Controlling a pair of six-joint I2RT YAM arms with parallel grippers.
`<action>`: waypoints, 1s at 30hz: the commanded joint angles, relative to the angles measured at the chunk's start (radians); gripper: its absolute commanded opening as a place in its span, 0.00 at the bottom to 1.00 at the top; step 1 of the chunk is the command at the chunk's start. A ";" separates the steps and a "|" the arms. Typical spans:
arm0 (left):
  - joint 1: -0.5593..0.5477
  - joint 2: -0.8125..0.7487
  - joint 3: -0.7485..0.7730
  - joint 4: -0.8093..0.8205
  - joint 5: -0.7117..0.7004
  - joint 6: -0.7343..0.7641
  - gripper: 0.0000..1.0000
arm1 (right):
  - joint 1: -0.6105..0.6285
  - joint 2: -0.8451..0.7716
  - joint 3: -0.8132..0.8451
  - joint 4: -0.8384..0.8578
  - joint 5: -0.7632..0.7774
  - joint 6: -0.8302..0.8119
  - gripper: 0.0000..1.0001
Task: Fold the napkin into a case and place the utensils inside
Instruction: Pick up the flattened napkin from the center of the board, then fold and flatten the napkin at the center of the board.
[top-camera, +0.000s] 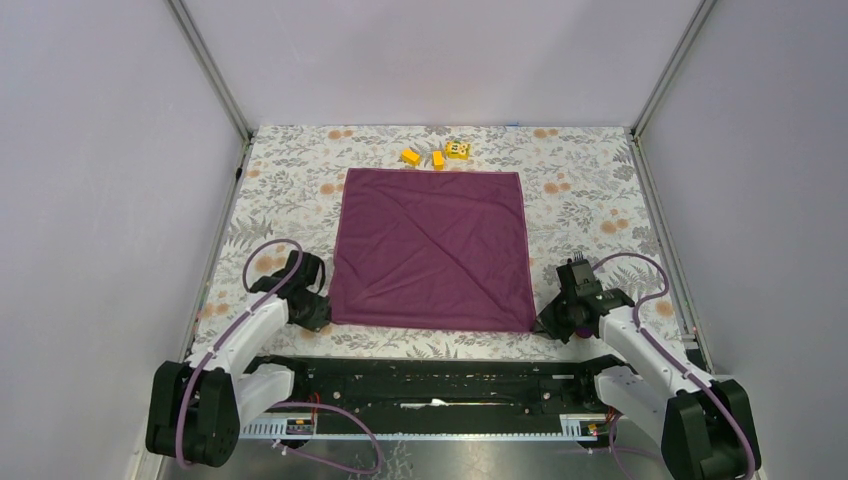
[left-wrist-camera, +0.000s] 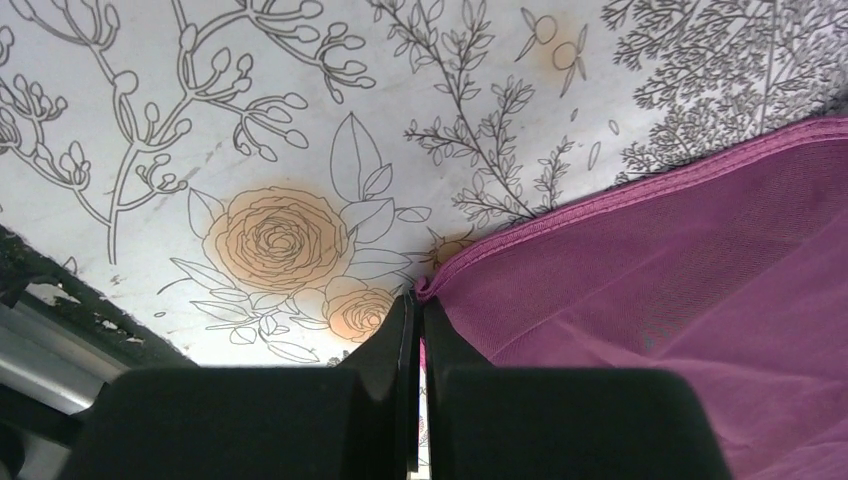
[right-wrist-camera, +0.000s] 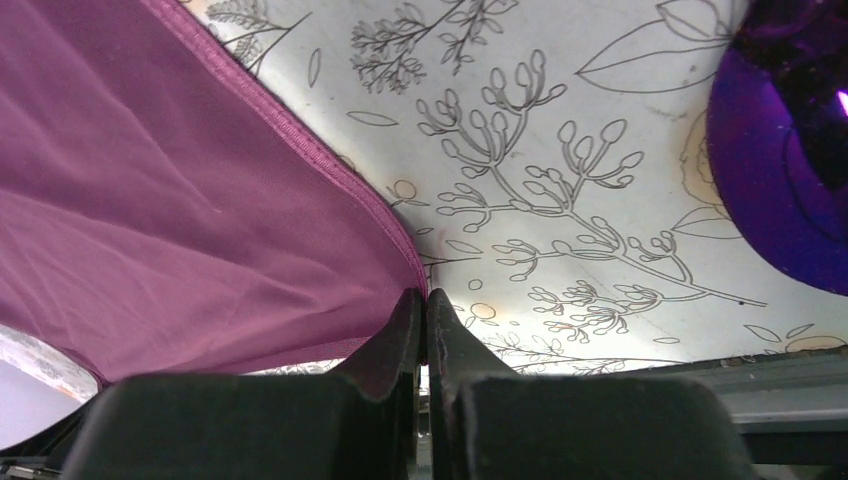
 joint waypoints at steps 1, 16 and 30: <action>0.012 -0.046 0.026 0.030 -0.035 0.070 0.00 | -0.002 -0.031 0.009 0.028 -0.022 -0.056 0.00; 0.012 -0.304 0.591 0.064 0.040 0.457 0.00 | -0.001 -0.195 0.460 0.245 -0.201 -0.370 0.00; 0.011 -0.340 1.093 0.220 0.077 0.649 0.00 | -0.001 -0.289 0.918 0.333 -0.349 -0.339 0.00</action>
